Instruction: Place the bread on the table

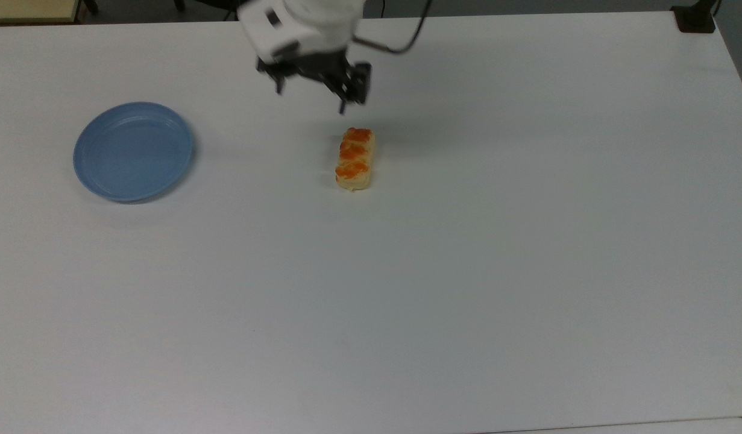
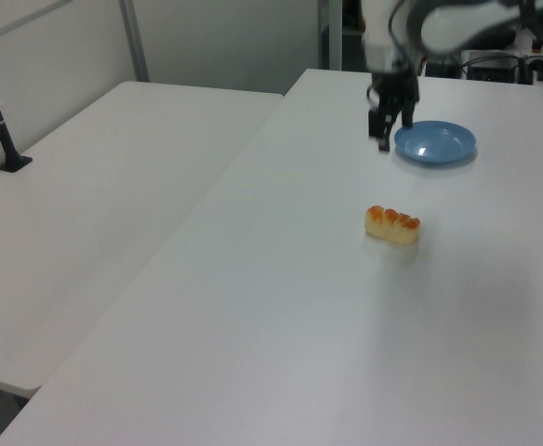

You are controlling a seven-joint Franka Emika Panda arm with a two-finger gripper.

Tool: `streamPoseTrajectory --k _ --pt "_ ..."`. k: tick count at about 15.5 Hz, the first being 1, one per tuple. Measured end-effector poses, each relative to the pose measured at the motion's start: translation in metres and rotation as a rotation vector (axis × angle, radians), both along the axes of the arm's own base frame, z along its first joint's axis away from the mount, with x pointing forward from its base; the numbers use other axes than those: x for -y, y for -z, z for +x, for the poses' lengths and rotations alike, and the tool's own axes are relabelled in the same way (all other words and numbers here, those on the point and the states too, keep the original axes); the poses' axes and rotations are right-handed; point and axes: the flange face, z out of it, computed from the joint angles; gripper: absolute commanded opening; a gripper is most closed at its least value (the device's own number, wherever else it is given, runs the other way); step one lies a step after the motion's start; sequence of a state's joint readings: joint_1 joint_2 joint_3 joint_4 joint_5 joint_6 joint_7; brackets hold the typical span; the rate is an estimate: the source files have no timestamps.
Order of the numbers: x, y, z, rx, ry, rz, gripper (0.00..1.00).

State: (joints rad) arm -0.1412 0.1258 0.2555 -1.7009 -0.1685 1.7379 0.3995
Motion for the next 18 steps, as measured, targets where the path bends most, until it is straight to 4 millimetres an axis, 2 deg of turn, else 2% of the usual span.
streamPoseTrajectory --k 2,3,5,7,9,11,13,18 --pt "0.030 -0.056 -0.014 0.016 0.023 0.000 1.00" --pt "0.043 -0.076 -0.023 0.021 0.020 -0.002 1.00" --pt "0.072 -0.106 -0.041 0.032 -0.012 0.002 1.00" --pt "0.099 -0.126 -0.055 0.053 -0.069 0.032 1.00" --pt "0.120 -0.136 -0.064 0.063 -0.122 0.057 1.00" --pt "0.133 -0.136 -0.065 0.066 -0.165 0.064 1.00" --pt "0.138 -0.137 -0.061 0.085 -0.222 0.059 1.00" --pt "0.134 -0.136 -0.058 0.091 -0.269 0.056 1.00"
